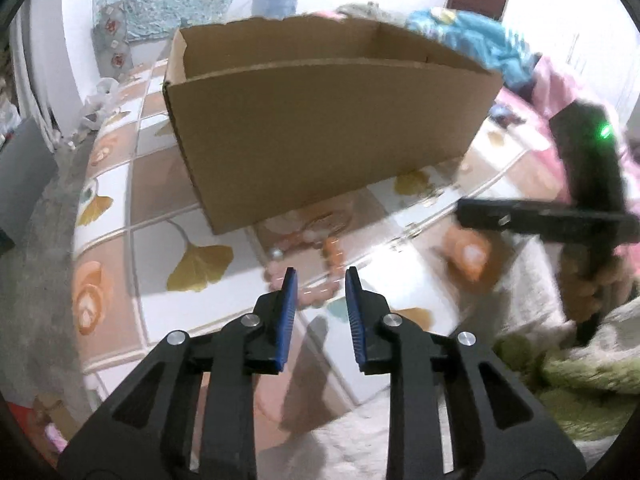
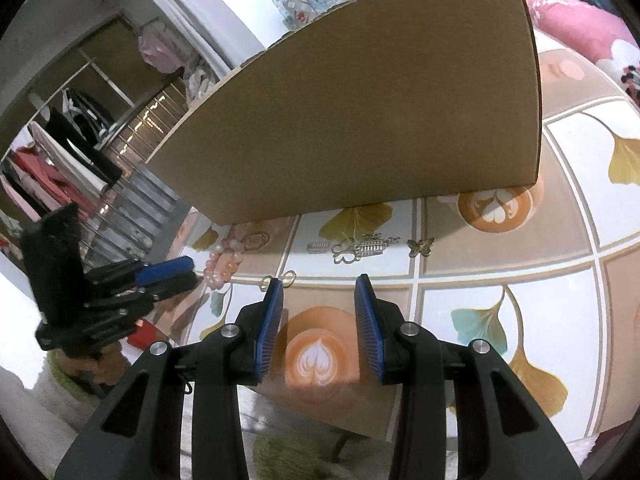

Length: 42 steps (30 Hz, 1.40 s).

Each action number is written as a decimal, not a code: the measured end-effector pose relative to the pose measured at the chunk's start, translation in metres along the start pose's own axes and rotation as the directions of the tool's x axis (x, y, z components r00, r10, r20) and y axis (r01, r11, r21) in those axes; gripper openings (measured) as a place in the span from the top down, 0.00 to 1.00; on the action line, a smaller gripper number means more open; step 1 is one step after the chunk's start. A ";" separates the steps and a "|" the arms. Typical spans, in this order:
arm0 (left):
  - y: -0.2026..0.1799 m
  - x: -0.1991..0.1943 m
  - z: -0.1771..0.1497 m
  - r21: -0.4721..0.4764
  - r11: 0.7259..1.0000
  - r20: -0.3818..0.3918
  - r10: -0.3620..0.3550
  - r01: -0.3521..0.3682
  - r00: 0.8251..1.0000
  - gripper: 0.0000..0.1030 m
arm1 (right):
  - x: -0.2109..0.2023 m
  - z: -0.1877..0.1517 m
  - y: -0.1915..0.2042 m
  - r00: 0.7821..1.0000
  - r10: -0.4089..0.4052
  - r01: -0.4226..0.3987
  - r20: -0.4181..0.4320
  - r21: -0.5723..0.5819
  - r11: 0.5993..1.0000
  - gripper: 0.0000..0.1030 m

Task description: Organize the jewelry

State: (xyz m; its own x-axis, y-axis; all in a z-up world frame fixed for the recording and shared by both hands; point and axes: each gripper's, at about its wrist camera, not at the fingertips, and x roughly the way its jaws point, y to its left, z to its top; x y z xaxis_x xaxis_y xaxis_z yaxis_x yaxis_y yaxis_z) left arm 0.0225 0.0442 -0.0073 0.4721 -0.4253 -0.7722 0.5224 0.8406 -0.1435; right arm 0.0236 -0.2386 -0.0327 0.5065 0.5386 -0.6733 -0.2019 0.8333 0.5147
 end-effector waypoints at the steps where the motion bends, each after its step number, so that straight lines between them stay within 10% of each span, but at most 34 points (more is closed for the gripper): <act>1: -0.003 0.000 0.000 -0.006 1.000 0.008 -0.030 0.030 1.000 0.77 | 0.001 0.000 0.001 1.000 -0.008 0.008 0.000 -0.007 1.000 0.64; 8: -0.038 0.030 0.006 0.055 0.994 -0.016 -0.099 0.100 0.995 0.77 | 0.002 -0.003 0.008 0.998 -0.057 0.057 0.008 -0.039 0.998 0.64; 23: -0.059 0.058 0.021 0.197 0.980 -0.048 0.014 -0.005 0.999 0.82 | 0.003 -0.007 0.007 0.997 -0.076 0.077 0.017 -0.050 0.996 0.68; 42: -0.048 0.056 0.023 0.128 0.992 -0.051 -0.004 0.010 0.999 0.90 | -0.004 -0.007 0.014 0.994 -0.091 0.094 0.062 -0.044 0.995 0.68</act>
State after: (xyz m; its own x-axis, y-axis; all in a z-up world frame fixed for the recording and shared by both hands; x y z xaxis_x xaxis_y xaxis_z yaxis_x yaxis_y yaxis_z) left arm 0.0400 -0.0278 -0.0299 0.4330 -0.4107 -0.8024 0.6141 0.7860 -0.0709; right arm 0.0130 -0.2279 -0.0266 0.5735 0.4518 -0.6834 -0.1904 0.8849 0.4251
